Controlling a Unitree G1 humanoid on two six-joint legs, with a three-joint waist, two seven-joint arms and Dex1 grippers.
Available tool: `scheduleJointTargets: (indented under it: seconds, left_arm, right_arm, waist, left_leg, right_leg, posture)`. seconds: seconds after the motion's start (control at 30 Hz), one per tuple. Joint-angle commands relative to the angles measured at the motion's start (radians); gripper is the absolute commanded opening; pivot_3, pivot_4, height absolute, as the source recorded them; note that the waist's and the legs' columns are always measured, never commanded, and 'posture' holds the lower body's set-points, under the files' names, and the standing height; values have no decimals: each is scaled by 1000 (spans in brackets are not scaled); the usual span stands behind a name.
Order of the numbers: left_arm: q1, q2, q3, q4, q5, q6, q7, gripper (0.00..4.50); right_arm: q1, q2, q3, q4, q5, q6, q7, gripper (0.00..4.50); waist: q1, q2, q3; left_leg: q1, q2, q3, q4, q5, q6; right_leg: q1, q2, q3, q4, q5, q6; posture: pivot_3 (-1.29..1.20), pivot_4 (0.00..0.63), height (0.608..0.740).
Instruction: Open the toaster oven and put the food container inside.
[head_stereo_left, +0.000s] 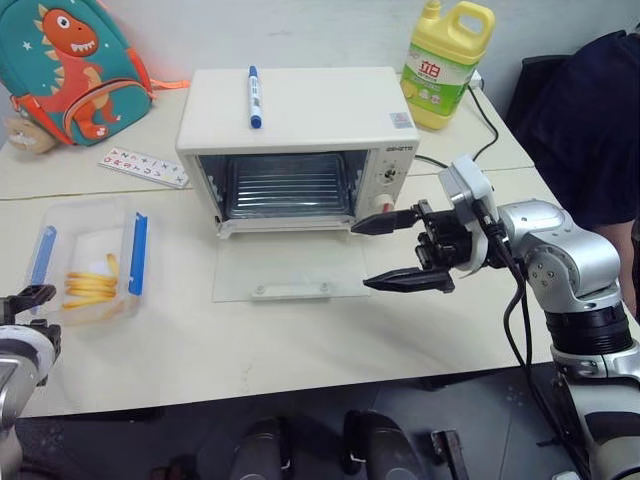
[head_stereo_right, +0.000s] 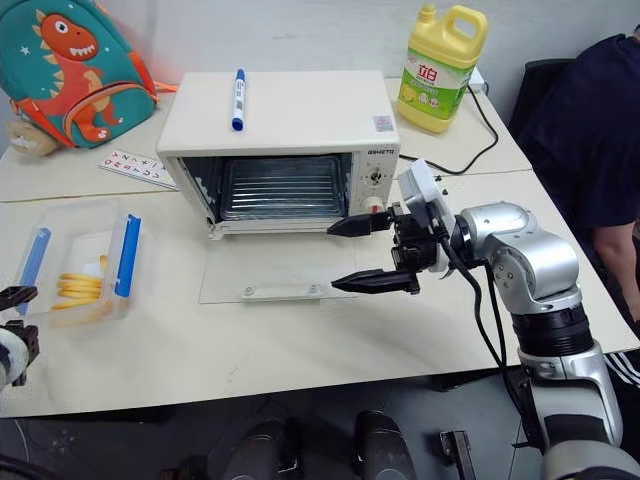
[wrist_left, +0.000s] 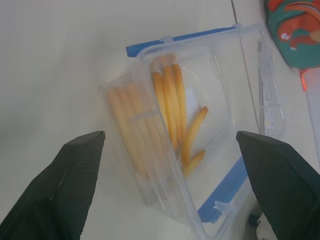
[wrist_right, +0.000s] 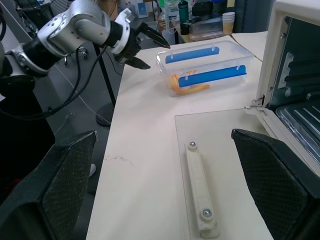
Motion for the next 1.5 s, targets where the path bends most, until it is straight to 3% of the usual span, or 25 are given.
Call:
scheduleJointTargets:
  seconds: [0.03, 0.27, 0.3, 0.37, 0.67, 0.8, 0.9, 0.97, 1.03, 1.13, 1.23, 1.33, 1.5]
  left_arm:
    - [-49, 28, -32, 68, -1, -1, 103, 4468]
    - [-219, 95, -113, 257, 24, 48, 99, 4468]
    - [-238, 96, -117, 272, 32, 51, 97, 4290]
    - [-266, 95, -121, 290, 42, 57, 96, 3861]
    - [-248, 143, -96, 329, 69, 137, 128, 1077]
    - [-171, 226, -32, 370, 23, 234, 95, 58]
    - [-129, 278, 17, 409, -1, 371, 25, 40]
    - [-98, 338, 67, 458, -1, 492, -42, 40]
    - [-74, 412, 95, 504, -1, 575, -94, 40]
    - [-118, 575, 71, 574, -1, 785, -310, 40]
    - [-153, 651, 8, 565, -1, 935, -527, 40]
    - [-239, 676, -104, 529, -1, 978, -649, 40]
    - [-518, 622, -391, 497, -1, 948, -631, 40]
  right_arm:
    - [6, 3, -36, -50, 27, -6, -22, 4500]
    - [25, 0, -47, -84, 43, 1, -58, 4500]
    - [28, -3, -49, -90, 47, 3, -61, 4500]
    - [33, -7, -53, -100, 54, 7, -68, 4500]
    - [40, -52, -89, -154, 84, 21, -81, 4500]
    - [14, -117, -134, -151, 215, 158, -39, 4500]
    - [45, -166, -146, -198, 260, 175, 16, 4500]
    - [44, -157, -147, -202, 230, 154, -37, 4500]
    - [44, -156, -150, -198, 221, 146, -58, 4500]
    - [47, -161, -156, -185, 210, 132, -74, 4500]
    - [54, -156, -148, -183, 191, 119, -95, 4500]
    - [69, -153, -138, -191, 177, 110, -112, 4500]
    - [98, -143, -149, -223, 178, 119, -166, 4500]
  waist:
    - [0, 0, 0]
    - [6, -1, 0]
    - [6, -1, 0]
    - [6, -1, -1]
    - [1, -1, -1]
    - [0, -2, 0]
    - [1, -2, -1]
    - [-1, -3, -1]
    - [0, -3, -1]
    - [6, -5, -1]
    - [16, -5, -1]
    - [18, -3, -1]
    - [23, -4, 0]
  left_leg:
    - [0, 0, 0, 0, 0, 0]
    - [0, 0, 0, 1, 1, 0]
    - [0, 0, 0, 1, 1, 0]
    - [0, 0, 0, 1, 1, 0]
    - [0, 0, 0, 0, 1, -1]
    - [0, 0, 0, -1, 1, -2]
    - [0, 1, 0, -2, 1, -2]
    - [0, 1, 0, -3, 1, -3]
    - [0, 1, 0, -2, 0, -5]
    - [-1, 1, 0, -3, -2, -10]
    - [-2, 0, -1, -3, -2, -11]
    - [-2, -1, 1, -5, -4, -12]
    - [-3, 1, 1, -7, -4, -14]
  right_leg:
    - [0, 0, 0, 0, 0, 0]
    - [0, 1, -1, 1, 0, 1]
    - [0, 1, -1, 1, 0, 1]
    - [0, 1, 0, 1, 1, 1]
    - [-1, 1, 0, 1, 1, 1]
    - [-1, 1, 0, 1, 0, 1]
    - [-2, 1, 0, 0, 0, 0]
    - [-2, 1, 0, 0, 0, 0]
    - [-3, 1, 0, 0, 0, 0]
    - [-4, 1, 0, 1, -1, -1]
    - [-6, -1, -1, 0, -1, -2]
    - [-6, -1, 1, -3, -1, -2]
    - [-8, 1, 0, -2, -2, -3]
  posture:
    - [0, 150, 740]
    - [0, 150, 740]
    - [0, 150, 740]
    - [0, 150, 740]
    - [0, 150, 740]
    - [0, 150, 740]
    - [0, 150, 740]
    - [0, 150, 740]
    - [0, 150, 740]
    - [0, 150, 740]
    - [0, 150, 740]
    - [0, 150, 740]
    - [0, 150, 740]
